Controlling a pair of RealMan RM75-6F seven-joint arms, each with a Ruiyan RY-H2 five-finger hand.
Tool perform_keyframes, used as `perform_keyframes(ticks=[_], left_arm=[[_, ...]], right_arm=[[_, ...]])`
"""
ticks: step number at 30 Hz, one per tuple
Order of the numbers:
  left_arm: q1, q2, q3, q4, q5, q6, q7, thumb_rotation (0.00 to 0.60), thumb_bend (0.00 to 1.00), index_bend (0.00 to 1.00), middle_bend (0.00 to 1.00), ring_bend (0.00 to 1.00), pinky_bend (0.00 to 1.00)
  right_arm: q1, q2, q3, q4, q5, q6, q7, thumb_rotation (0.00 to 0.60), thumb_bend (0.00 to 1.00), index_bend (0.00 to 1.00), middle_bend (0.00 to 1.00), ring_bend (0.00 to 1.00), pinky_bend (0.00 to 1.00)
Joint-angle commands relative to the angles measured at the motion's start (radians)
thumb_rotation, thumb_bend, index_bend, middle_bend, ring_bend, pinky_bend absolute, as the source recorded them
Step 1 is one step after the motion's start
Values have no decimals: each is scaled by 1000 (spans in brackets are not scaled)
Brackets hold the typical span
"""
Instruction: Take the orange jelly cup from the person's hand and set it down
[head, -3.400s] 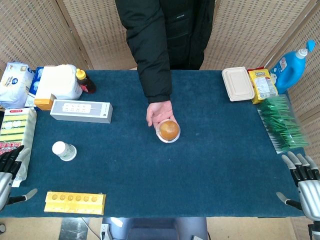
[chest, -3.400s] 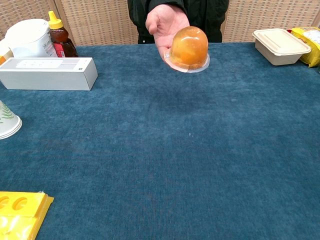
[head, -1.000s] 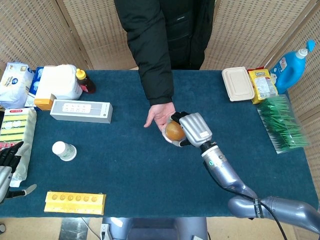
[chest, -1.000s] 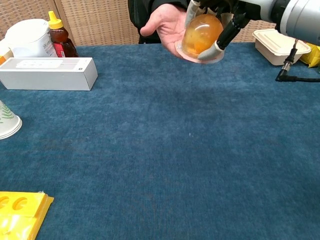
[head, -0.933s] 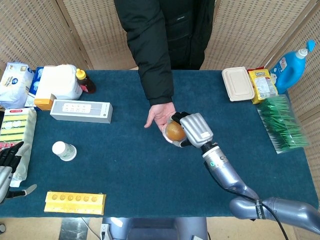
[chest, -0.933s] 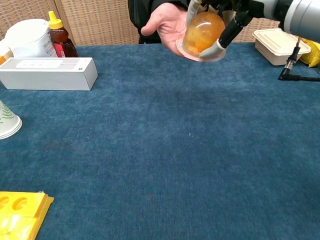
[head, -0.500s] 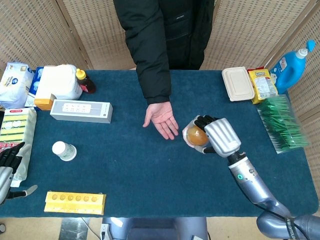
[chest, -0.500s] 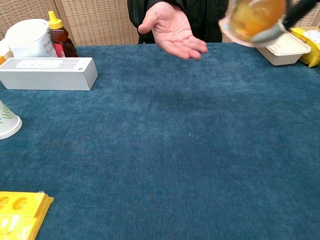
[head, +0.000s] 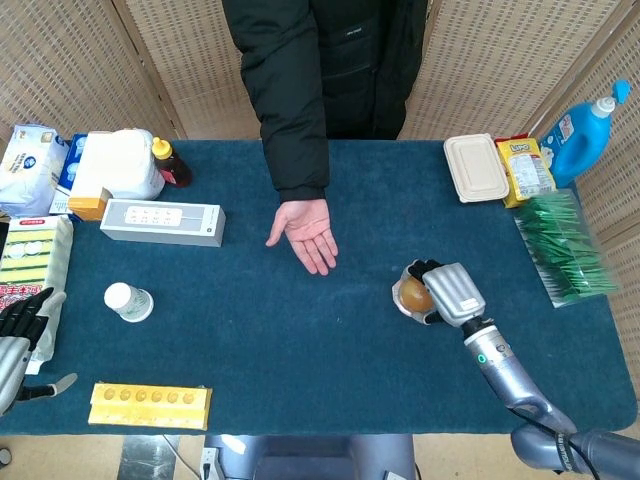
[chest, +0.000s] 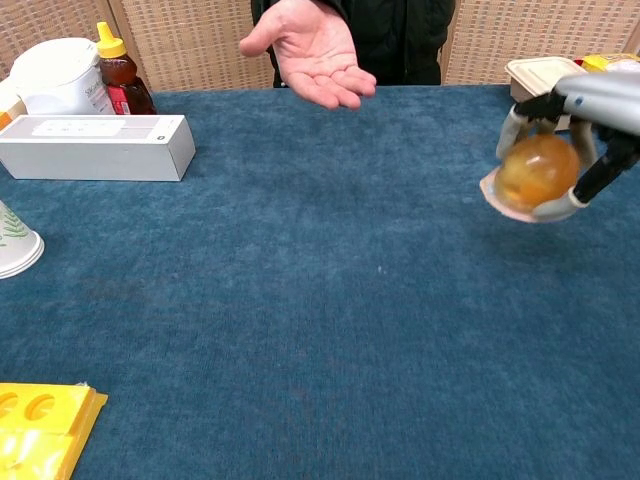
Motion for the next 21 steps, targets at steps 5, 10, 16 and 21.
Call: perform_keyframes(ticks=[5,10,16,21], left_arm=[[-9,-4,-5,-3,-19,-18,13,600,84,0,0,0,39],[-14,-7,-8,-8,-32,-26,26,600,84,0,0,0,38],[-16,-7,-11,-12,-39,-28,30,600,84,0,0,0,39],[-12,-2,-5,-11,-24,-20,20,600,84,0,0,0,39]], right_arm=[[53,-152,16,233,73,-144,73,600,359,443,424,362,546],[67,-162,11,283,62,-198,138,600,315,204,243,206,454],[41,-88,-7,203,-2,-146,178,600,310,88,136,116,364],[-65,65,-61,18,-111,45,181,600,310,87,134,114,343]])
